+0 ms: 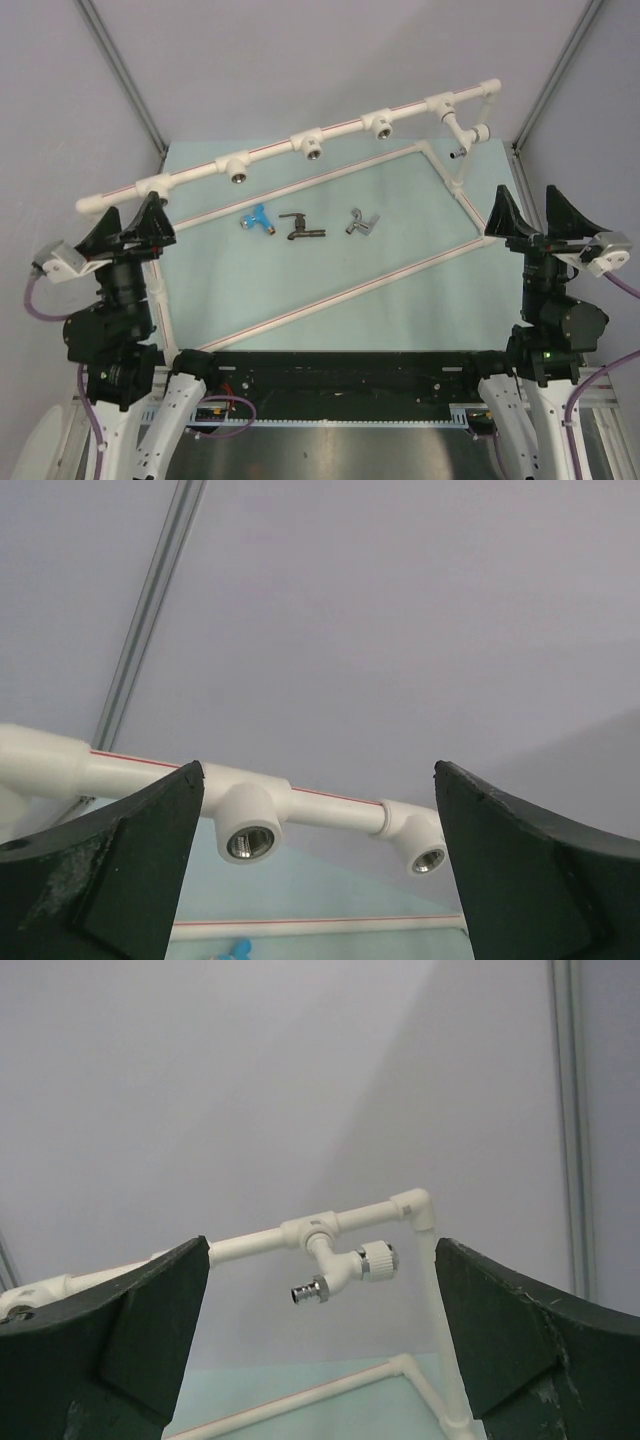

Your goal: Install the water faucets

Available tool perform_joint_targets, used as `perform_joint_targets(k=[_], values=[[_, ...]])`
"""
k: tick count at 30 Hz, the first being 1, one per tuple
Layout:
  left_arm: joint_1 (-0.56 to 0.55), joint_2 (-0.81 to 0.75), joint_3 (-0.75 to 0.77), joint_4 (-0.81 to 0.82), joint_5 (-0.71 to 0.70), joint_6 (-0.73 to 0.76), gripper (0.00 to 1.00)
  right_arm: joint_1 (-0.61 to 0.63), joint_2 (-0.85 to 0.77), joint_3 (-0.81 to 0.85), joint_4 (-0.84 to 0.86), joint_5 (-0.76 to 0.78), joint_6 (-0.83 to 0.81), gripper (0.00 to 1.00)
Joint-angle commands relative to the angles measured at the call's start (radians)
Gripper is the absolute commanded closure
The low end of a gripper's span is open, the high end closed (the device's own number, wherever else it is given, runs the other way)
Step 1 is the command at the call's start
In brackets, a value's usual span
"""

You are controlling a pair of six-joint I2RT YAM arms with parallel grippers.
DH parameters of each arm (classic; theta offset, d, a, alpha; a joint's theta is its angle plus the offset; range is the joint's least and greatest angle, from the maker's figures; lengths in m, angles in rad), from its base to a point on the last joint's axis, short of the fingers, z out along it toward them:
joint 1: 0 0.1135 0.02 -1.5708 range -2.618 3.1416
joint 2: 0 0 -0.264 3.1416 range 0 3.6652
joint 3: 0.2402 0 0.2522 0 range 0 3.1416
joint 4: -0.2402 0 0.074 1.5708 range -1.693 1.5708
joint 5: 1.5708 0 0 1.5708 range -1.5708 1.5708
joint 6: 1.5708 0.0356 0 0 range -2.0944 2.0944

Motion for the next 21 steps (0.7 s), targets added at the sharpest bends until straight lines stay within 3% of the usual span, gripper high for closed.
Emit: perform_joint_targets(k=[1,7,15,18,21], values=[[-0.004,-0.094,0.047,-0.095,0.07,0.127,0.0,0.043,-0.079,-0.001,-0.124,0.122,-0.111,0.0],[-0.004,-0.252,0.016,-0.23,0.107,0.169,0.0,0.101,-0.217,0.0,-0.294,0.154,-0.205,0.0],[-0.004,-0.496,-0.084,-0.394,0.16,0.089,0.0,0.233,-0.353,-0.032,-0.538,0.202,-0.292,0.01],[-0.003,-0.487,-0.07,-0.524,0.156,0.062,0.0,0.275,-0.367,-0.038,-0.587,0.196,-0.288,0.0],[-0.003,-0.513,-0.104,-0.551,0.171,0.056,0.0,0.31,-0.369,-0.05,-0.598,0.2,-0.271,0.0]])
